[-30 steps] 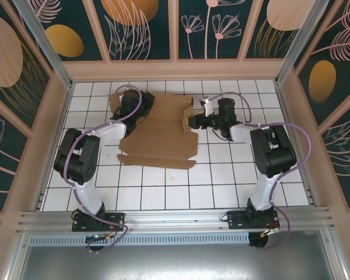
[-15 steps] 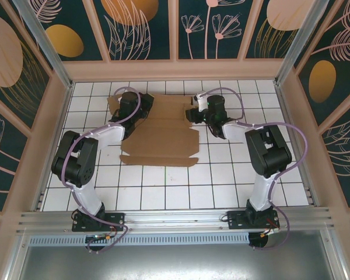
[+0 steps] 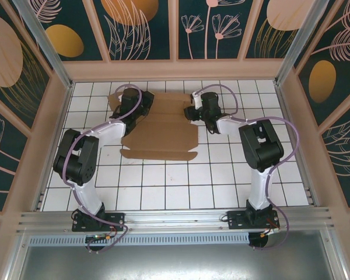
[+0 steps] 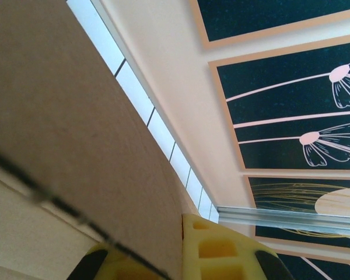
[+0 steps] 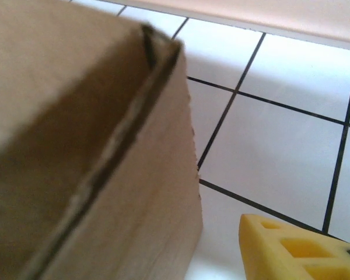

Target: Fold the paper box

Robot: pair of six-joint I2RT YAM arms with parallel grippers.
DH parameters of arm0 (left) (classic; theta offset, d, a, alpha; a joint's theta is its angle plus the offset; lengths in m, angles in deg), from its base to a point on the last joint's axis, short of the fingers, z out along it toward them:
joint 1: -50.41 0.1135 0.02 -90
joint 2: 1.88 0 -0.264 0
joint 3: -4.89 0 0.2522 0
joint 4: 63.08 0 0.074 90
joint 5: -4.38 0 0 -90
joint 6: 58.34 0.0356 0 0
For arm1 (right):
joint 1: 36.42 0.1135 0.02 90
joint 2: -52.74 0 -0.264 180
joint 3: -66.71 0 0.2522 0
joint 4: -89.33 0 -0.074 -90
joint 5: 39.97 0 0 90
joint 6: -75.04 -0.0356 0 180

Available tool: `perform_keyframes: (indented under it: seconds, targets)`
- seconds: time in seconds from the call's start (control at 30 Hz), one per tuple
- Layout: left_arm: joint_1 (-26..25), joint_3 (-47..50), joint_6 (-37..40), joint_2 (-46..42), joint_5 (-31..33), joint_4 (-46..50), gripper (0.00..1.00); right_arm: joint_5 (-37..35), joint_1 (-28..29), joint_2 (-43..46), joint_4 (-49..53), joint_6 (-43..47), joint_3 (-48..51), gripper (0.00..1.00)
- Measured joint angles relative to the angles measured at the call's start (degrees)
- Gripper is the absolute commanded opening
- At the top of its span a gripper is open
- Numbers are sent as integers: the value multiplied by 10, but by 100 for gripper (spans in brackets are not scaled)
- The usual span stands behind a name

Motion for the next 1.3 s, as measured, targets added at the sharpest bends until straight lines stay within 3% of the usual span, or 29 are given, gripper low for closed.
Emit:
perform_keyframes:
  seconds: [0.1, 0.43, 0.53, 0.97, 1.3]
  targets:
    - [0, -2, -4, 3, 1, 0, 0, -8, 0, -7, 5, 1, -9, 57]
    - [0, -5, -22, 3, 8, 6, 0, -28, 7, -40, 20, -7, -52, 35]
    - [0, -11, -29, 5, 12, 10, 0, -45, 10, -46, 35, -12, -68, 22]
    - [0, -26, -60, 16, 32, 12, 0, -228, 54, -94, 116, -97, -169, 1]
    - [2, -31, -69, 20, 37, 12, 0, -307, 73, -119, 159, -159, -218, 0]
